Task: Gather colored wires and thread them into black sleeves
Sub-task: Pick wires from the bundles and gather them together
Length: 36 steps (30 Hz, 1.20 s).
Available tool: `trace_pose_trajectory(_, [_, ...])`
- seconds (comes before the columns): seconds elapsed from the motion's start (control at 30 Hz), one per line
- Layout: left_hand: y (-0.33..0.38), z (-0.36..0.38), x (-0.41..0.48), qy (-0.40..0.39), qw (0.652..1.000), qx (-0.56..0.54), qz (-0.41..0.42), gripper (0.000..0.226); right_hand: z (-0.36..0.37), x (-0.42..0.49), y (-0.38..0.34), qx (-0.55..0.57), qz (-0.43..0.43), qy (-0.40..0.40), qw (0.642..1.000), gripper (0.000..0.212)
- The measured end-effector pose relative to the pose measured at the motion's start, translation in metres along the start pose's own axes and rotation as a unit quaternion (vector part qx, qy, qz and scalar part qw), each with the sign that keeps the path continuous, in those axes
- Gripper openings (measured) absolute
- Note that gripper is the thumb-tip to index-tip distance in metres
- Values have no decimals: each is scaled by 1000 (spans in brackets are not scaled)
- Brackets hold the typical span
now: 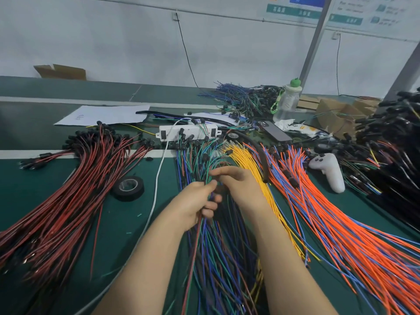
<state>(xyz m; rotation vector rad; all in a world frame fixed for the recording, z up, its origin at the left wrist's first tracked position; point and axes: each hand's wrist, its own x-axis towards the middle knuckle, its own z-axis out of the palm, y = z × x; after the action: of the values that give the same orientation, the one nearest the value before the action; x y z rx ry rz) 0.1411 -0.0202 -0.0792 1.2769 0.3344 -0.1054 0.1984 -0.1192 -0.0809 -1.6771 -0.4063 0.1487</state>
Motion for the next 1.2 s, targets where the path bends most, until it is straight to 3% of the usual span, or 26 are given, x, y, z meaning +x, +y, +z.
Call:
trace_pose_trajectory(0.07, [12, -7, -3, -3, 999, -52, 13, 27, -15, 8, 1, -112, 8, 87, 990, 30])
trace_pose_trajectory(0.13, [32, -14, -10, -27, 986, -156, 53, 35, -34, 15, 7, -300, 58, 172, 937, 19])
trace_pose_trajectory(0.23, [66, -18, -24, -85, 936, -307, 149, 43, -43, 17, 19, -482, 162, 146, 849, 38])
trace_pose_trajectory(0.3, [82, -20, -29, -79, 922, -323, 198, 36, -39, 19, 23, -505, 160, 152, 835, 38])
trace_pose_trajectory(0.4, [89, -18, -27, -27, 947, -257, 191, 27, -39, 24, 25, -502, 143, 184, 833, 32])
trace_pose_trajectory(0.53, [69, -9, -9, 1, 974, -209, 91, 21, -41, 27, 21, -471, 159, 203, 843, 27])
trace_pose_trajectory(0.63, [49, 4, 9, 29, 979, -198, 38, 24, -39, 24, 9, -370, 136, 248, 885, 23])
trace_pose_trajectory(0.7, [39, 16, 22, 64, 983, -168, 45, 25, -33, 21, -6, -281, 66, 269, 919, 20])
trace_pose_trajectory(0.8, [36, 35, 36, 108, 985, -131, 42, 22, -18, 12, -28, -292, -19, 180, 939, 14])
trace_pose_trajectory(0.9, [39, 44, 41, 99, 983, -151, 43, 20, -9, 0, -35, -332, -38, 80, 939, 14])
trace_pose_trajectory(1.03, [49, 36, 38, 96, 976, -171, 95, 29, -24, -4, -44, -229, -43, 15, 972, 12])
trace_pose_trajectory(1.1, [68, 14, 33, 48, 961, -250, 103, 31, -50, -2, -41, -242, -34, 106, 964, 16])
trace_pose_trajectory(1.17, [94, -16, 23, -28, 939, -293, 176, 29, -82, 0, -29, -319, 27, 235, 918, 17])
trace_pose_trajectory(1.2, [105, -30, 16, -91, 935, -283, 196, 22, -95, 0, -22, -368, 76, 259, 890, 18])
